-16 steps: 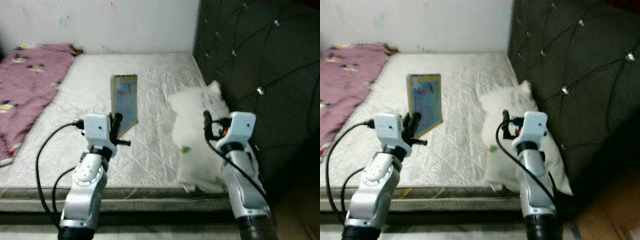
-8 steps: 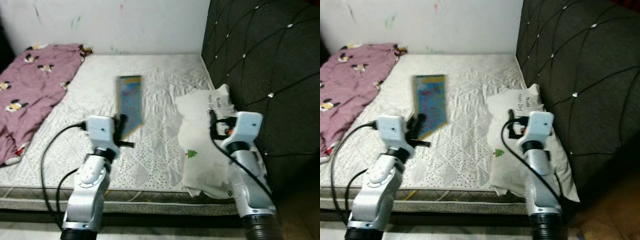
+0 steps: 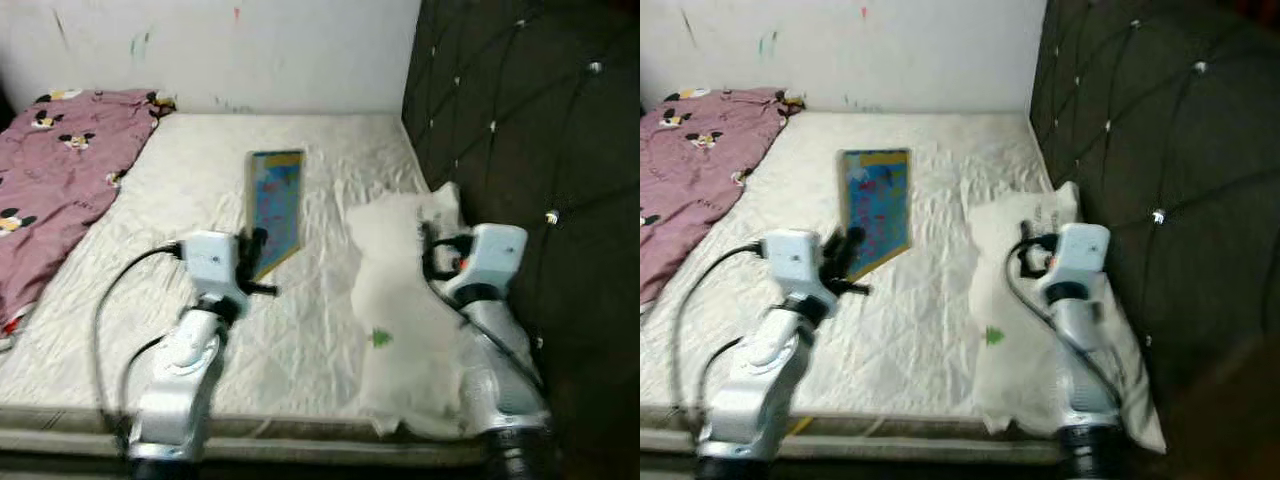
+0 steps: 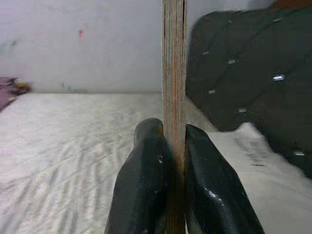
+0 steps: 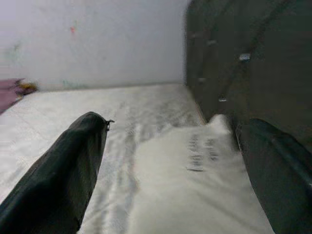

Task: Clean up the room

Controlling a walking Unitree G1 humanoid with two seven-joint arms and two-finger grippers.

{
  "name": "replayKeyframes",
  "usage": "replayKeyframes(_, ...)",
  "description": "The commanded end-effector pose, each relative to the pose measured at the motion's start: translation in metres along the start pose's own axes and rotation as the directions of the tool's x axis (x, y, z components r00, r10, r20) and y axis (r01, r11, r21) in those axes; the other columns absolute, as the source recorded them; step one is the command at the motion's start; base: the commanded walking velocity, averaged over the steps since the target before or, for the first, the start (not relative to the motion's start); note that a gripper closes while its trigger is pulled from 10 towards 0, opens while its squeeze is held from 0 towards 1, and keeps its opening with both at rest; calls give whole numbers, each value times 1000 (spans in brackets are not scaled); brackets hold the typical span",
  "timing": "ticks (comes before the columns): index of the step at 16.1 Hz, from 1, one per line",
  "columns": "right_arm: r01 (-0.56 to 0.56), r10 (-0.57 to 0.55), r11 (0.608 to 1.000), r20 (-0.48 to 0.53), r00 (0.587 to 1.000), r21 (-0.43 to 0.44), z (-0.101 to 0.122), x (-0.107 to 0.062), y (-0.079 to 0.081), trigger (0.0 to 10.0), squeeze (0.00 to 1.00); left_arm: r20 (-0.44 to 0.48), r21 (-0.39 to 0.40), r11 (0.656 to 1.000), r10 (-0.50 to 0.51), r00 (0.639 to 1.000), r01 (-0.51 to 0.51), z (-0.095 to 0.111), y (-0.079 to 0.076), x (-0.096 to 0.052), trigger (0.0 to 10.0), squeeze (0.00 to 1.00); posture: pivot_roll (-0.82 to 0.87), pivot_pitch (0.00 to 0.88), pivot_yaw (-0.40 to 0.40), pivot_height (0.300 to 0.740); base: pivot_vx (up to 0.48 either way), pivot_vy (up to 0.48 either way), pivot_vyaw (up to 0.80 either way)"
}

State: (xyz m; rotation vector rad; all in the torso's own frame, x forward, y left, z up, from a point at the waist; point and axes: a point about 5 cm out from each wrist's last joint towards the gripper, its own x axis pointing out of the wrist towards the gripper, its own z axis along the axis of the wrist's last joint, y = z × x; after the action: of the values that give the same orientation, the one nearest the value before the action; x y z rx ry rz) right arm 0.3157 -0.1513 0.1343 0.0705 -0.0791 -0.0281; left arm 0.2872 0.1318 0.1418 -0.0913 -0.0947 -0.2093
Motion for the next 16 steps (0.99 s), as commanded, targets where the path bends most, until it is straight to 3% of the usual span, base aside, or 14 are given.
replayKeyframes(1, 7, -7, 1000, 2, 1000, -10, 1, 0, -2, 10000, 0, 55, 7, 1000, 10, 998, -10, 13, -2, 1, 10000, 0, -69, 0, 25, 740, 0, 0, 0)
replayKeyframes(4, 7, -7, 1000, 0, 1000, -11, 0, 0, -3, 10000, 0, 33, -29, 999, 26, 999, -25, 10, -3, 2, 10000, 0, -71, 0, 22, 740, 0, 0, 0)
replayKeyframes(13, 10, -10, 1000, -1, 1000, -16, -1, 1, -4, 10000, 0, 45, -58, 998, 14, 999, -11, 12, -4, 3, 10000, 0, -73, 0, 22, 740, 0, 480, 0)
replayKeyframes(16, 8, -8, 1000, 1, 1000, -19, -1, 3, -4, 10000, 0, 52, -53, 999, 8, 999, -5, 13, -5, 5, 10000, 0, -71, 0, 20, 740, 0, 0, 0)
